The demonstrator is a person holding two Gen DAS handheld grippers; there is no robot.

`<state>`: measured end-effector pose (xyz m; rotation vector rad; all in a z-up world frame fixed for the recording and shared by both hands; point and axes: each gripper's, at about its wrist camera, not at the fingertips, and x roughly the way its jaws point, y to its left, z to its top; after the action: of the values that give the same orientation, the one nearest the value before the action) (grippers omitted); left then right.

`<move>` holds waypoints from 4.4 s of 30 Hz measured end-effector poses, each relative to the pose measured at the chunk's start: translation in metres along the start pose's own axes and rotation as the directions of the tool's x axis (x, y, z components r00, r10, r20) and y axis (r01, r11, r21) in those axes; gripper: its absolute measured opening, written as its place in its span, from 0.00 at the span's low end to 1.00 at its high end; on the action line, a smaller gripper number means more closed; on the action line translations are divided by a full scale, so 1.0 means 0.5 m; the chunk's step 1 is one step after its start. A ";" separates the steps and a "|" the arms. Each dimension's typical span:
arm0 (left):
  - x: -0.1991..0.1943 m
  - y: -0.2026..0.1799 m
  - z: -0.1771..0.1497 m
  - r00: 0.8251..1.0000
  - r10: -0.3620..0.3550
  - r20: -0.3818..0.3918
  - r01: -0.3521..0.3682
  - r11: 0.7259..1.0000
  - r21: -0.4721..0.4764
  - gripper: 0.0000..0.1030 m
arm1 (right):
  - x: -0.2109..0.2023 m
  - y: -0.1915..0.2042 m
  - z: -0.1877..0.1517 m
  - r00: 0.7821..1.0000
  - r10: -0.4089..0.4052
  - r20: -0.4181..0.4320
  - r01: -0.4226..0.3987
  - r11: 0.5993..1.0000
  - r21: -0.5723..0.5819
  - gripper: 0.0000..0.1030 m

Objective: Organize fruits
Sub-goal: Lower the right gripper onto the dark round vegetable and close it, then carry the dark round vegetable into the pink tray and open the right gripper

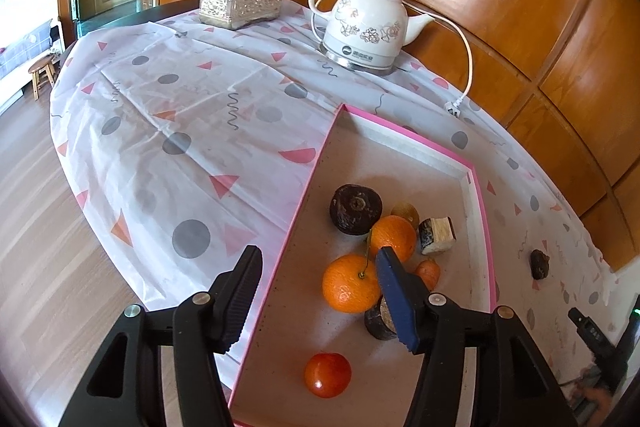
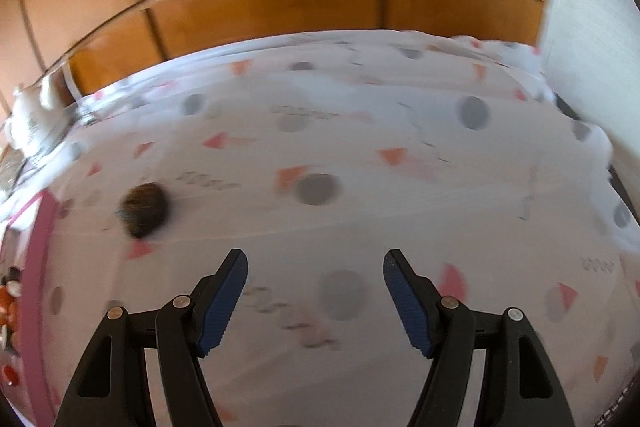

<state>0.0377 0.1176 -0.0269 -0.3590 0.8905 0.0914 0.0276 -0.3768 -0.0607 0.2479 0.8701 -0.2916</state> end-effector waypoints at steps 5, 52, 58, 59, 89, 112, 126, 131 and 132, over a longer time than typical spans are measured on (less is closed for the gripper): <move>0.001 0.004 -0.002 1.000 0.001 -0.005 -0.001 1.000 -0.006 0.58 | -0.006 0.082 0.012 0.995 0.100 -0.006 -0.100 0.991 -0.088 0.70; -0.014 -0.004 -0.012 1.000 -0.004 -0.006 0.004 1.000 0.017 0.59 | 0.000 0.157 -0.081 0.970 0.184 -0.160 -0.224 0.932 -0.284 0.46; -0.022 -0.010 -0.013 1.000 -0.003 0.003 0.003 1.000 0.029 0.59 | -0.003 0.156 -0.094 0.975 0.185 -0.121 -0.213 0.931 -0.297 0.47; -0.022 -0.011 -0.013 1.000 -0.001 0.004 0.001 1.000 0.031 0.59 | -0.003 0.154 -0.095 0.975 0.189 -0.118 -0.216 0.931 -0.294 0.47; -0.073 0.115 0.054 0.983 0.155 0.099 -0.139 0.979 -0.152 0.59 | -0.011 0.152 -0.122 0.979 0.202 -0.018 -0.198 0.933 -0.302 0.47; -0.027 0.058 -0.008 0.996 0.078 0.035 -0.078 0.997 0.017 0.59 | -0.108 0.397 -0.112 0.872 0.445 -0.202 -0.487 0.756 -0.437 0.46; -0.018 0.066 -0.011 0.997 0.080 0.021 -0.080 0.997 0.004 0.59 | -0.136 0.560 -0.207 0.803 0.480 -0.354 -0.586 0.521 -0.621 0.46; -0.020 0.057 -0.013 0.996 0.080 0.027 -0.080 0.996 0.026 0.59 | -0.100 0.583 -0.231 0.806 0.433 -0.404 -0.589 0.519 -0.620 0.46; -0.021 0.053 -0.013 0.996 0.078 0.031 -0.079 0.996 0.036 0.59 | -0.095 0.582 -0.232 0.804 0.431 -0.411 -0.593 0.523 -0.613 0.46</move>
<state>0.0202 0.1411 -0.0300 -0.2876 0.8758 0.1522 0.0177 -0.0599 -0.0682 -0.2226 1.0133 0.6753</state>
